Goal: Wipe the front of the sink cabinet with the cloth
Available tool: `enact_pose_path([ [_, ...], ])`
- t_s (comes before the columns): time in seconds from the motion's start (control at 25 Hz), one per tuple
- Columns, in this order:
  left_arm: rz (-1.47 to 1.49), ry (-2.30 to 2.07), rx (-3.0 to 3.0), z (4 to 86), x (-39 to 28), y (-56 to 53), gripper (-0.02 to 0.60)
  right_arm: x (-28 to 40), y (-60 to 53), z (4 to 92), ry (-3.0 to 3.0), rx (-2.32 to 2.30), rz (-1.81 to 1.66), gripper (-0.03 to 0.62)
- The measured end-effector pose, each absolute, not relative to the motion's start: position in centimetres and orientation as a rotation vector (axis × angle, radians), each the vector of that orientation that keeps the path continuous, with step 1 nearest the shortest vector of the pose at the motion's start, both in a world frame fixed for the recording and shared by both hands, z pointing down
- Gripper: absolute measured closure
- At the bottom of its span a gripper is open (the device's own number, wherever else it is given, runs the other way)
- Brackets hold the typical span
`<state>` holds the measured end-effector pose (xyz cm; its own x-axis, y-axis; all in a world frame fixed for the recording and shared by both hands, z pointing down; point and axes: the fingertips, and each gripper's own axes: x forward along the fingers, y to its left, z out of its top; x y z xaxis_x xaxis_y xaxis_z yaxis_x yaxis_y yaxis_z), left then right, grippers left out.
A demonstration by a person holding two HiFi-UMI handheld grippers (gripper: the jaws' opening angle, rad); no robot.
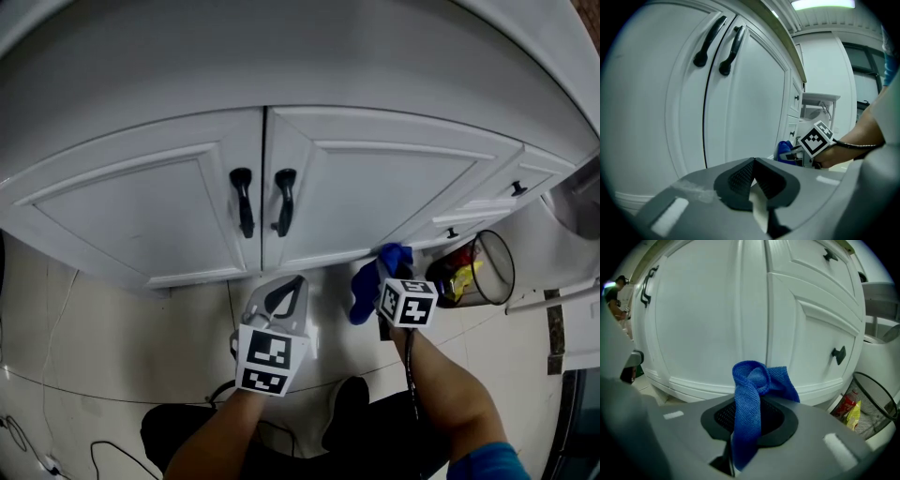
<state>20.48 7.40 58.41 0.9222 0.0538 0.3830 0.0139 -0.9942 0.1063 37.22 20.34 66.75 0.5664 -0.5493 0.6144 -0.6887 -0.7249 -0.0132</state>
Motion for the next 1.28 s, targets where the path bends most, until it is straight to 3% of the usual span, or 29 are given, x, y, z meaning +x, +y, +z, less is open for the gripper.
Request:
enact_pose_path([
  [0.68,0.463,-0.293,2.940,52.7,12.0,-2.6,0.578,21.3,4.7,66.8,-1.525,2.196,0.784,0.507],
  [1.28,0.366,-0.734,2.764,49.3,-2.4,-14.7,0.578,5.5,-10.4,67.2,-1.914,1.863,0.688,0.505],
])
